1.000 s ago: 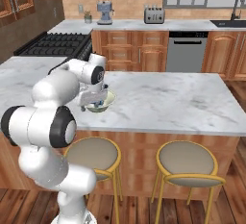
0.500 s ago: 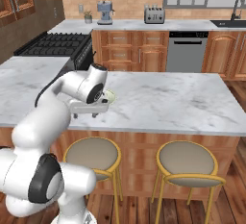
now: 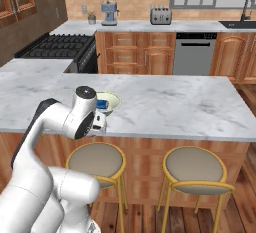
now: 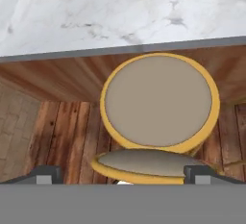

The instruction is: Open the fridge, grab two sodas, and place both sodas inside the bowl with ice on the dining counter.

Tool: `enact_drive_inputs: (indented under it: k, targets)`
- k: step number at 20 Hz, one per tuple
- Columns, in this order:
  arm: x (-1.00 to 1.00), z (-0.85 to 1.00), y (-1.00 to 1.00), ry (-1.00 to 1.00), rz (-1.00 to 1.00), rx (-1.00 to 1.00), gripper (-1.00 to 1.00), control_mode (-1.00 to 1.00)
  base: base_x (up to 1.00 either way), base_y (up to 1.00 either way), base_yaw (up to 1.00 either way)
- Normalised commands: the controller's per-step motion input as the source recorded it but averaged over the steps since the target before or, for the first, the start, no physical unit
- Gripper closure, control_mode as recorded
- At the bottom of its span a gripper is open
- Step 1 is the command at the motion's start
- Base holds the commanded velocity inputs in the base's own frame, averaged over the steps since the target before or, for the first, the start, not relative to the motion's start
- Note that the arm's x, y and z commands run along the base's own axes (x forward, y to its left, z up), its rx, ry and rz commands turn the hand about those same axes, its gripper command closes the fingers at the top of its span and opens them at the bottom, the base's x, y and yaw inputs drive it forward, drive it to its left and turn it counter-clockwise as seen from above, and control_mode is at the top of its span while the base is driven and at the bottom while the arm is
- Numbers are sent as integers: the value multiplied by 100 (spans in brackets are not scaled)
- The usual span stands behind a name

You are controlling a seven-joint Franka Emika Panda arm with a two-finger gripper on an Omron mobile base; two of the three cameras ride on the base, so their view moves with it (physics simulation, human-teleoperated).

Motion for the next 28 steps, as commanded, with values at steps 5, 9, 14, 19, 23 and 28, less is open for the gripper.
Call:
enact_drive_inputs:
  k: [5, 9, 14, 19, 23, 28]
  targets:
    - [-51, -3, 0, 0, -35, 0, -100, -100, 0, 0, 0]
    - [-34, -9, 0, 0, -17, 0, -100, -100, 0, 0, 0]
    - [-4, -2, 0, 0, 0, -1, -100, -100, 0, 0, 0]
    - [-19, 0, -1, -4, -3, 0, -100, -100, 0, 0, 0]
    - [-12, 0, -3, -3, -2, 0, -100, 100, -36, -29, -4]
    - [0, 0, 0, 0, 0, 0, -100, 100, -24, -72, -4]
